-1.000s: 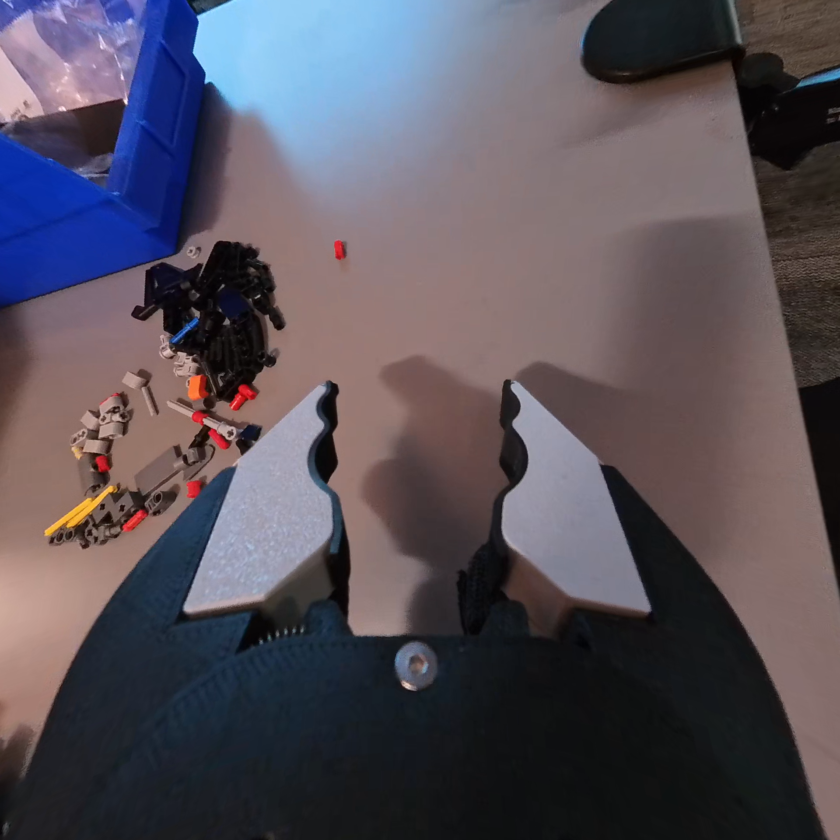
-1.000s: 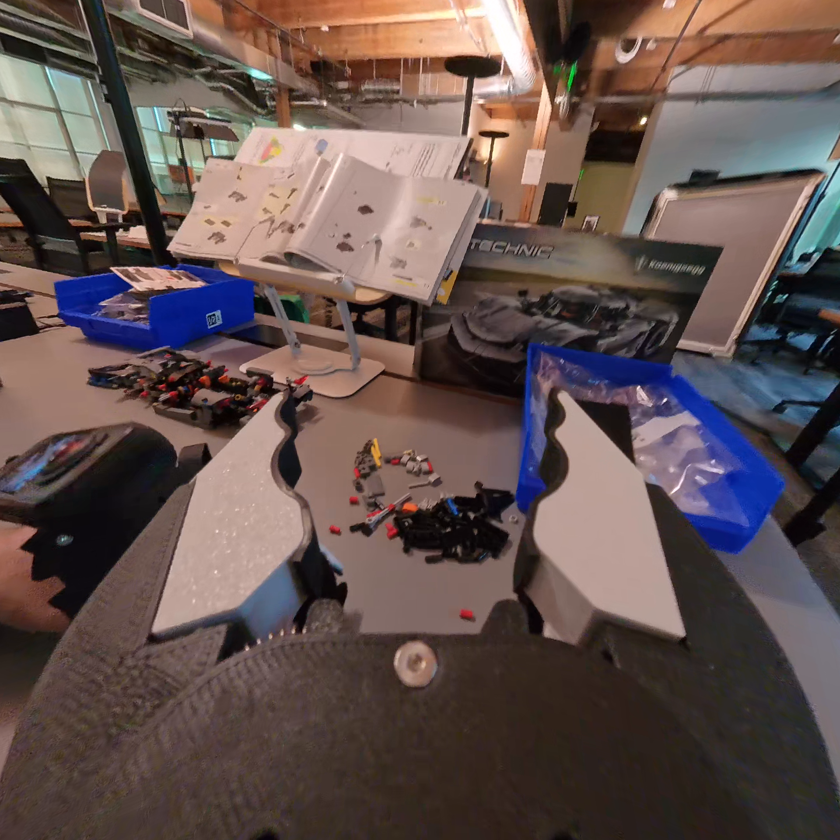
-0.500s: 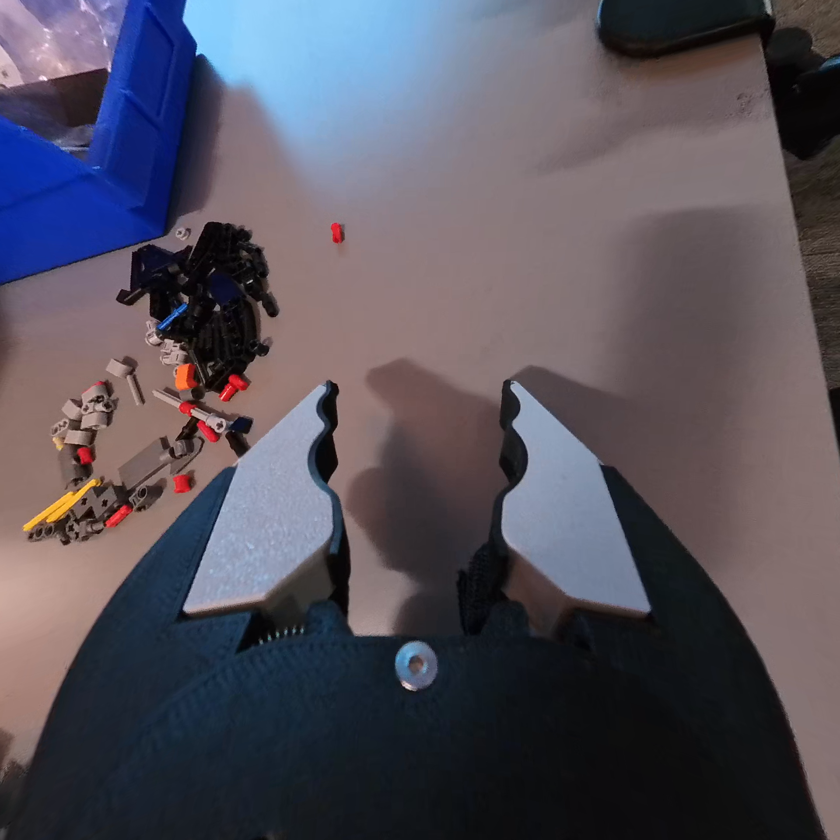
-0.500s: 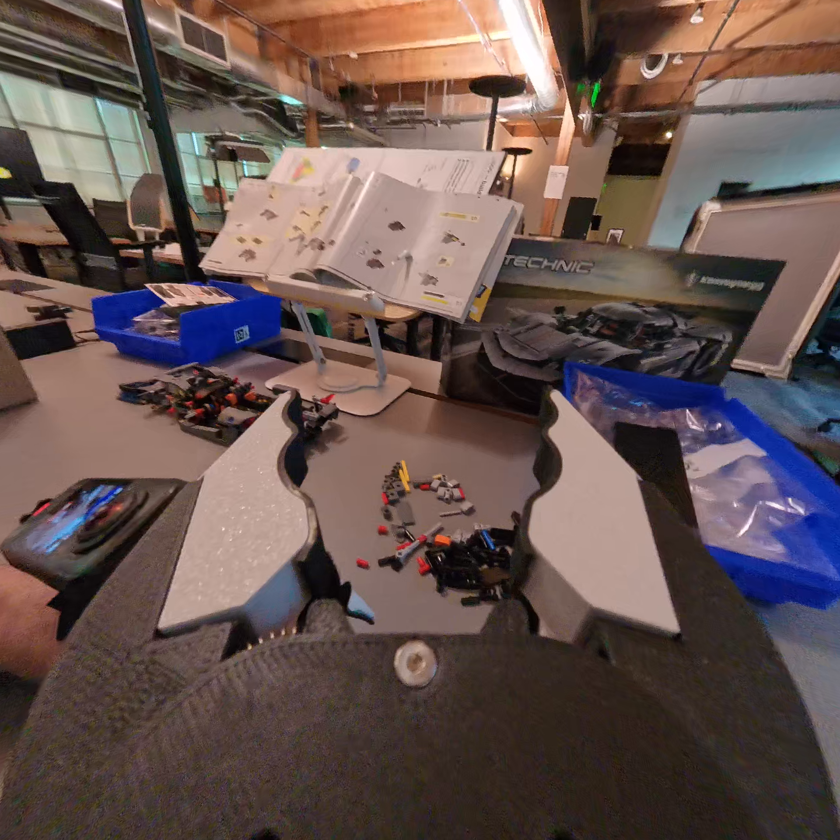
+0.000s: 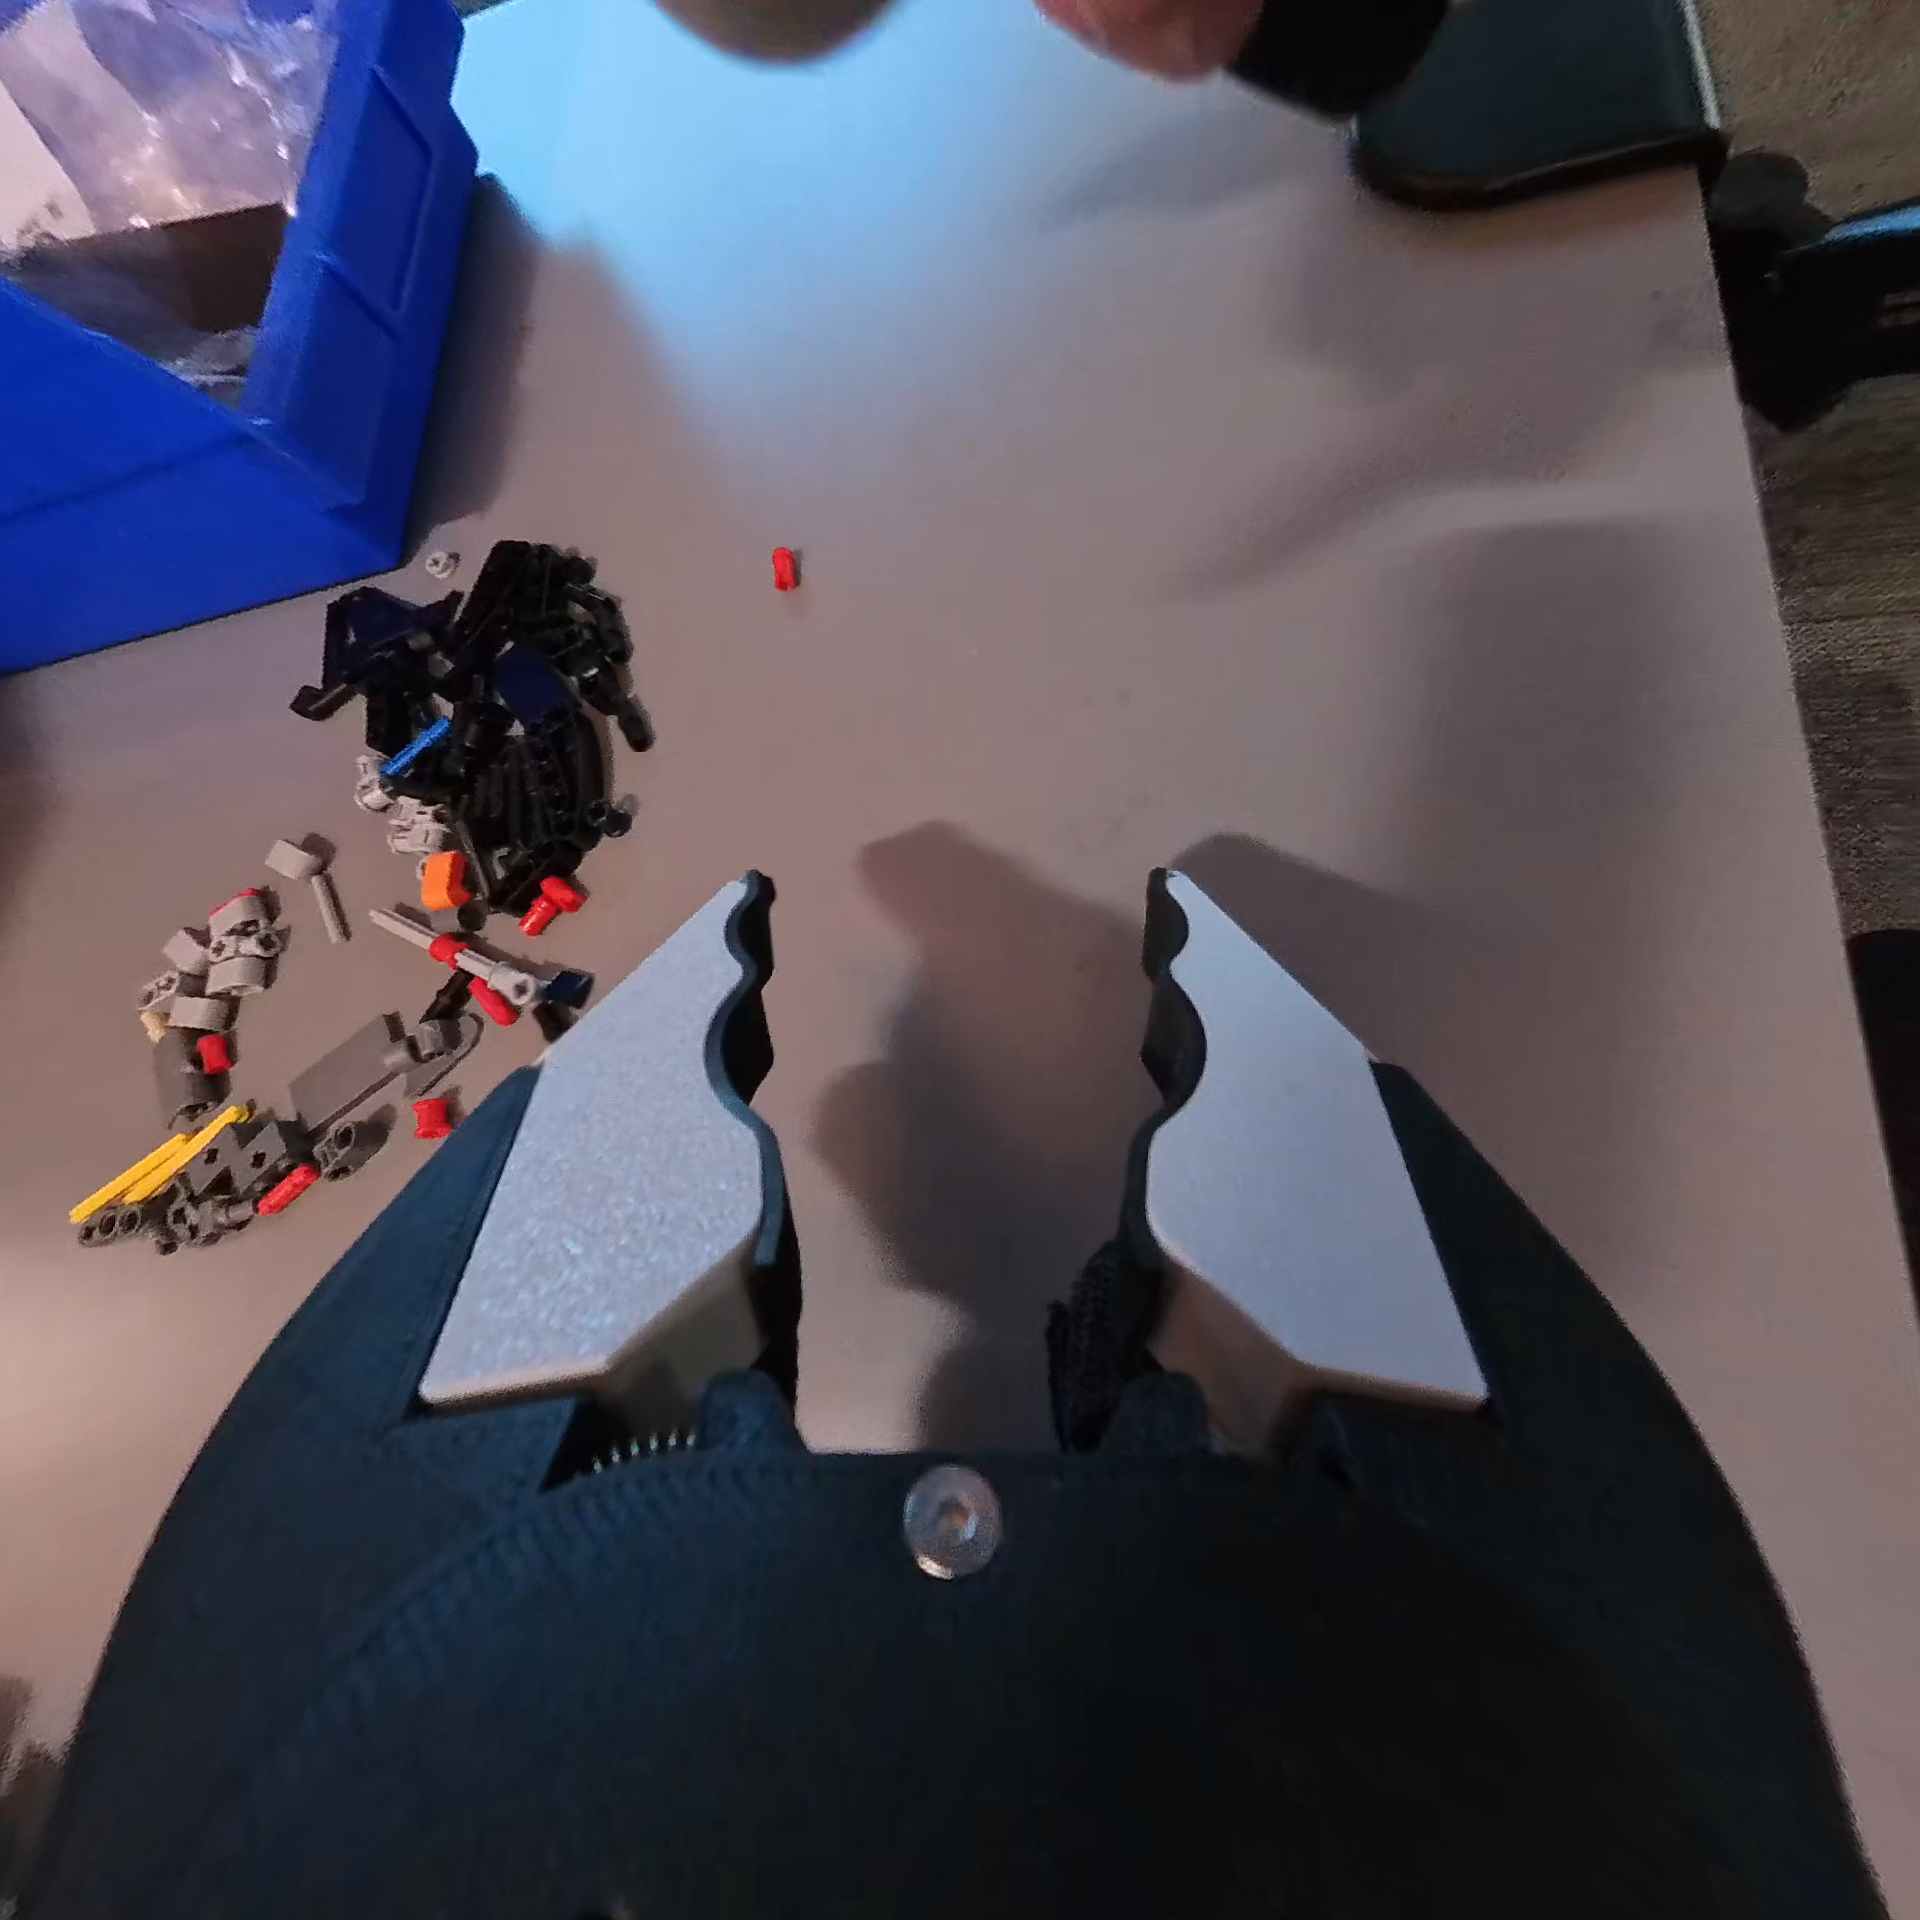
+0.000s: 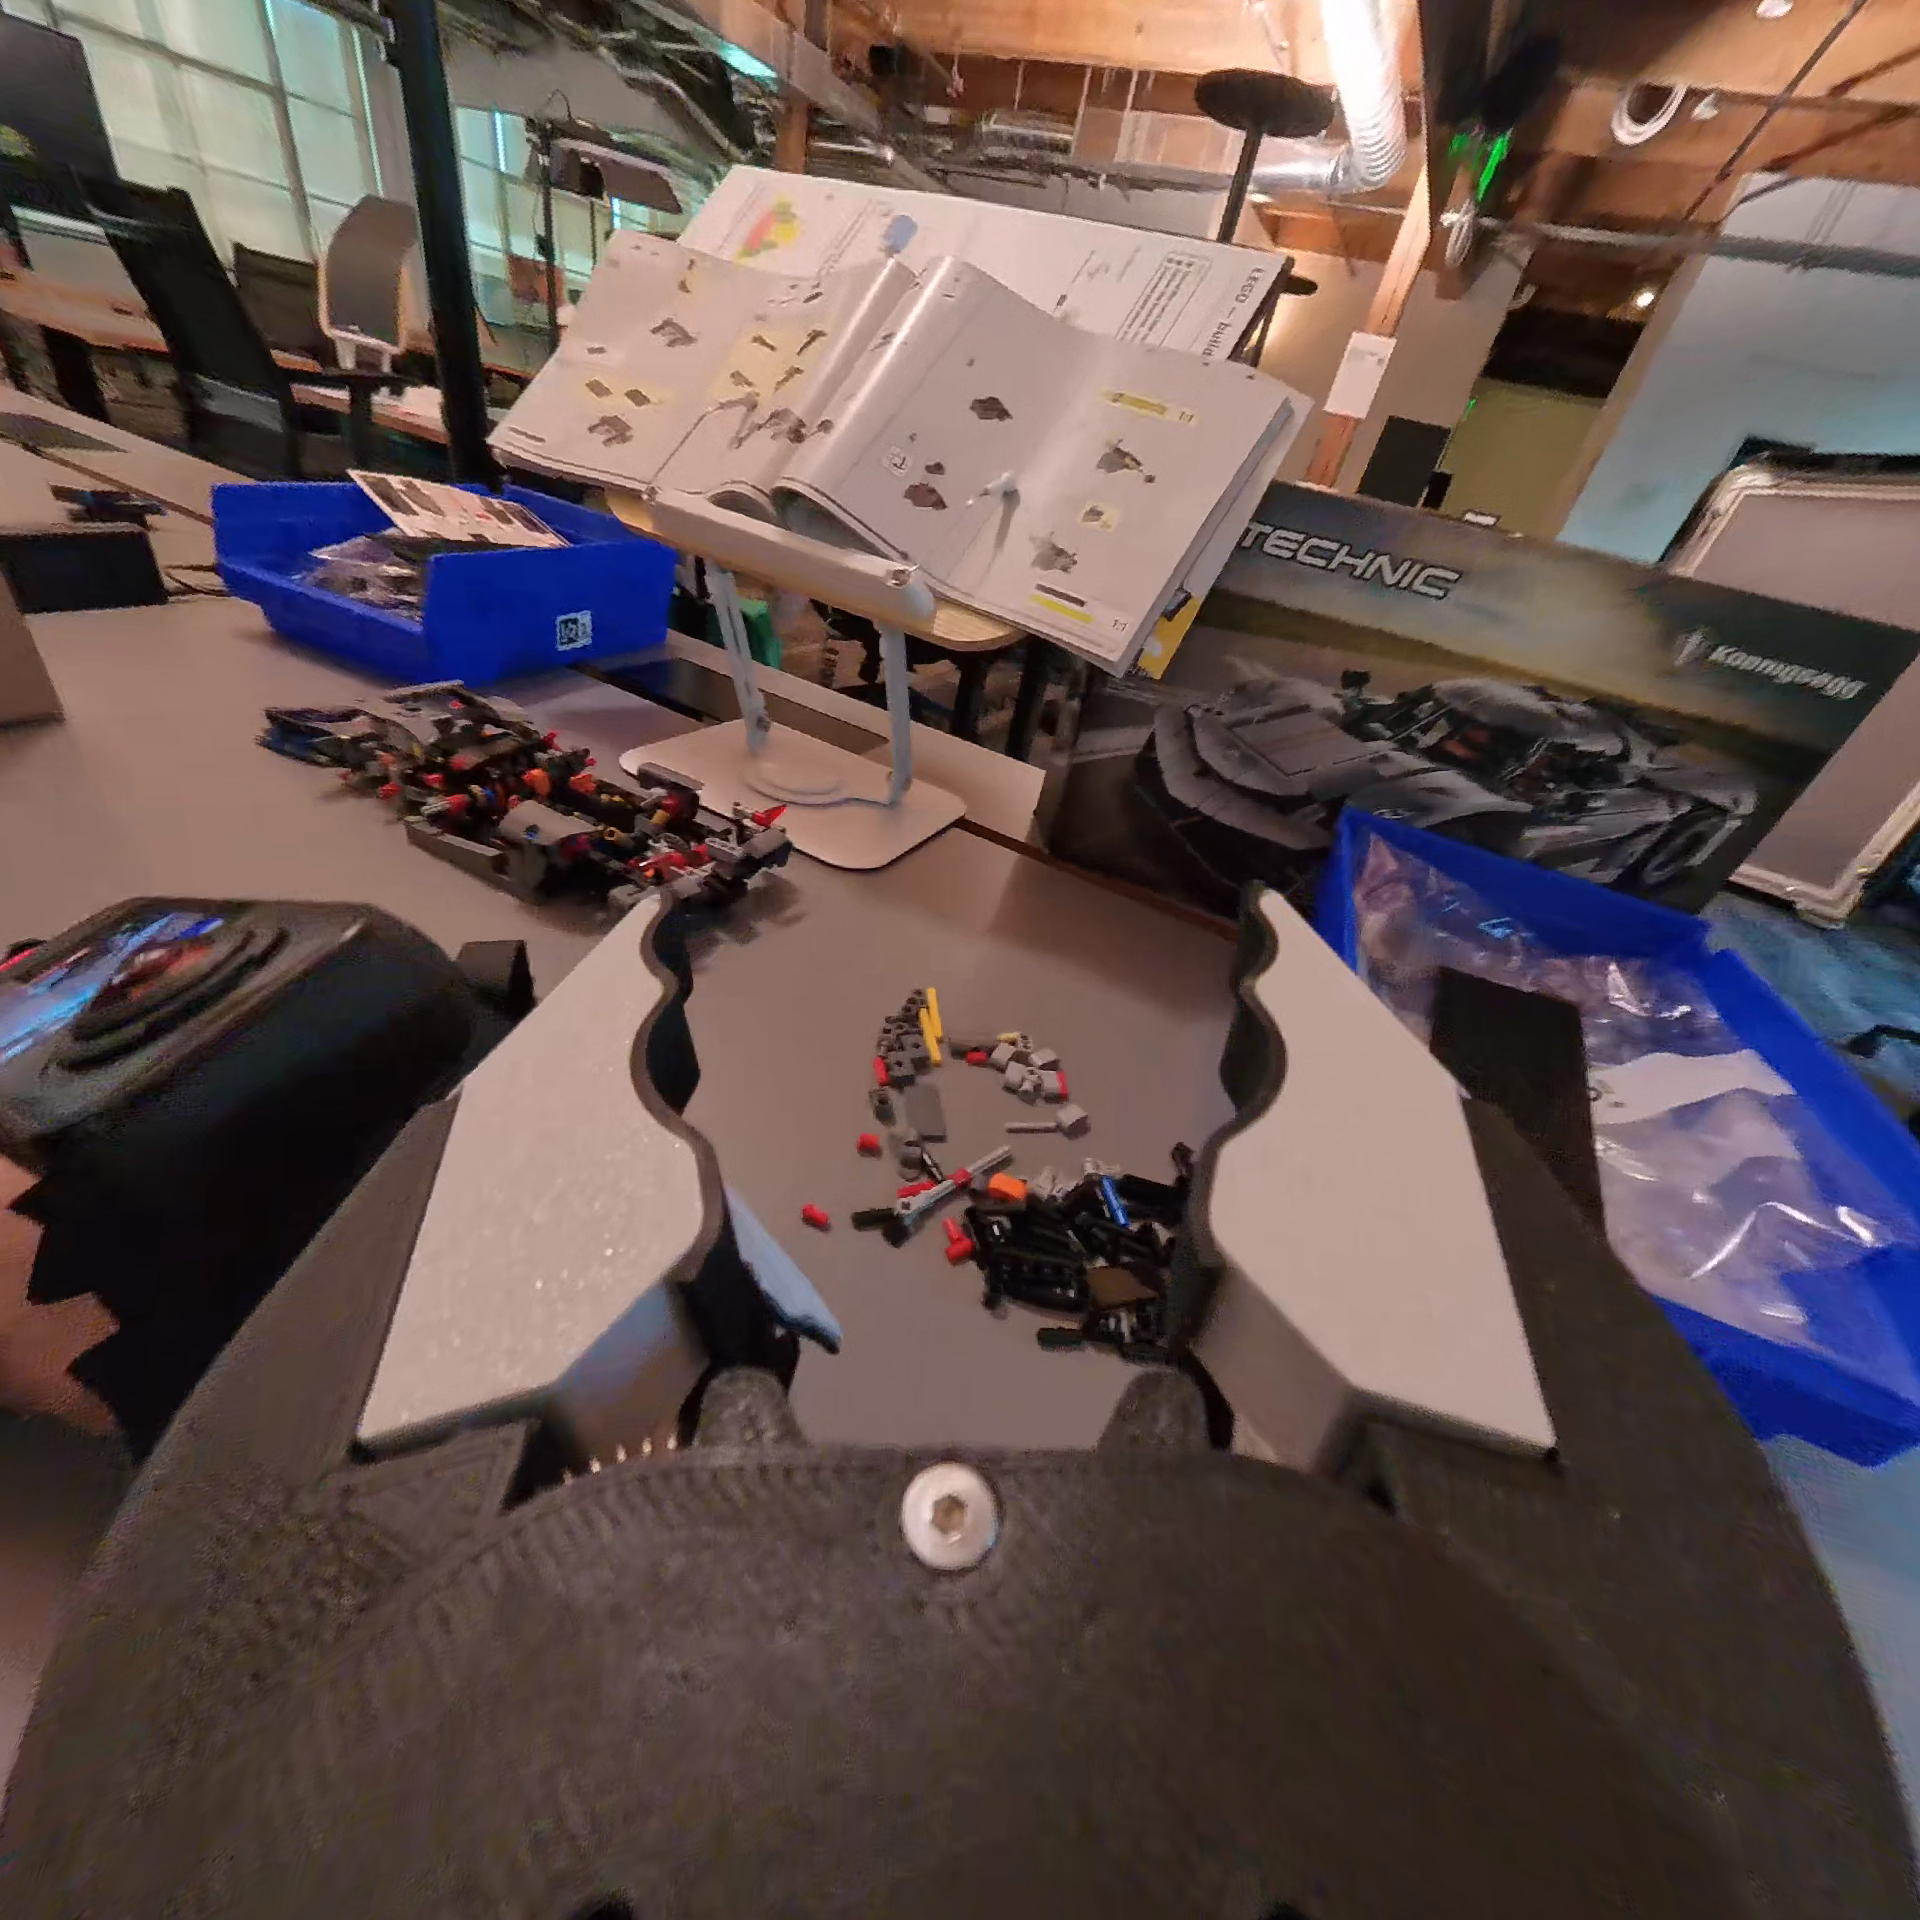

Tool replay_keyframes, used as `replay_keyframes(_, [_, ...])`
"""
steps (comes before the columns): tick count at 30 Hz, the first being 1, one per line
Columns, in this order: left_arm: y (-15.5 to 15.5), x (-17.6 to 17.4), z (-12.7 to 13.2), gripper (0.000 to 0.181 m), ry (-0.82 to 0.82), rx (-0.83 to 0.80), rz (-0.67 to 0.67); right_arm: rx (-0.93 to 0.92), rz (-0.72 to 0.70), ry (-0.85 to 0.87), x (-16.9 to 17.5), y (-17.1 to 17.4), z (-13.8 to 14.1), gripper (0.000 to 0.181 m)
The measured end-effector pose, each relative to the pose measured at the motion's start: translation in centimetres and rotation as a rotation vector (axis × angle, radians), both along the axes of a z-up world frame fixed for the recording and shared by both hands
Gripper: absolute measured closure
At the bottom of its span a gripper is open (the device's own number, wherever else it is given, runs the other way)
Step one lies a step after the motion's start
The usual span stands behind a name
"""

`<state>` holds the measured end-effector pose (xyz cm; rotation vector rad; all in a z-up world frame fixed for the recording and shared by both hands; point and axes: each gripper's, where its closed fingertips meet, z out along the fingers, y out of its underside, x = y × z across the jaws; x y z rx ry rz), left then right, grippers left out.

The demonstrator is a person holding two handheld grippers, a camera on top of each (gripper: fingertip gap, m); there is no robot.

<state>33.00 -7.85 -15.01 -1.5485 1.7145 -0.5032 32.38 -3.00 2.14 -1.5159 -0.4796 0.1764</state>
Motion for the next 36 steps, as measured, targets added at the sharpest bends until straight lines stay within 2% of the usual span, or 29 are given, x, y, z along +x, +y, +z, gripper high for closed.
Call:
replay_keyframes(5, [0.0,-0.9,0.9,0.11,-0.002,-0.012,0.015,0.016,0.072,-0.011,-0.9,-1.2,0.6,0.071])
replay_keyframes(8, [-0.2,-2.4,1.0,0.109,0.05,-0.03,0.024,0.008,0.135,-0.04,-2.0,-1.9,0.2,0.066])
replay_keyframes(11, [0.1,-4.6,1.5,0.11,0.077,-0.012,0.05,-0.006,0.185,-0.042,-3.0,-2.4,0.0,0.067])
replay_keyframes(15, [2.2,-8.9,2.1,0.111,0.096,0.046,0.126,-0.013,0.272,-0.051,-5.2,-3.4,-0.2,0.066])
replay_keyframes(18, [3.8,-12.7,2.8,0.109,0.068,0.068,0.168,0.002,0.339,-0.086,-7.3,-4.4,-0.4,0.069])
replay_keyframes(20, [4.7,-15.2,3.5,0.113,0.035,0.091,0.19,-0.002,0.398,-0.077,-8.8,-4.9,-0.5,0.078])
replay_keyframes(25, [7.8,-20.4,5.3,0.111,-0.034,0.127,0.259,-0.061,0.483,-0.054,-12.5,-5.1,-2.0,0.074])
replay_keyframes(30, [10.1,-22.4,5.9,0.111,-0.044,0.148,0.275,-0.015,0.564,-0.087,-17.9,-5.0,-1.1,0.073])
replay_keyframes(33, [11.0,-22.9,5.0,0.113,-0.017,0.197,0.26,0.022,0.623,-0.186,-21.8,-5.0,-1.8,0.073])
replay_keyframes(36, [12.1,-23.7,3.6,0.112,0.0,0.212,0.293,0.05,0.643,-0.248,-24.3,-4.3,-2.5,0.074])
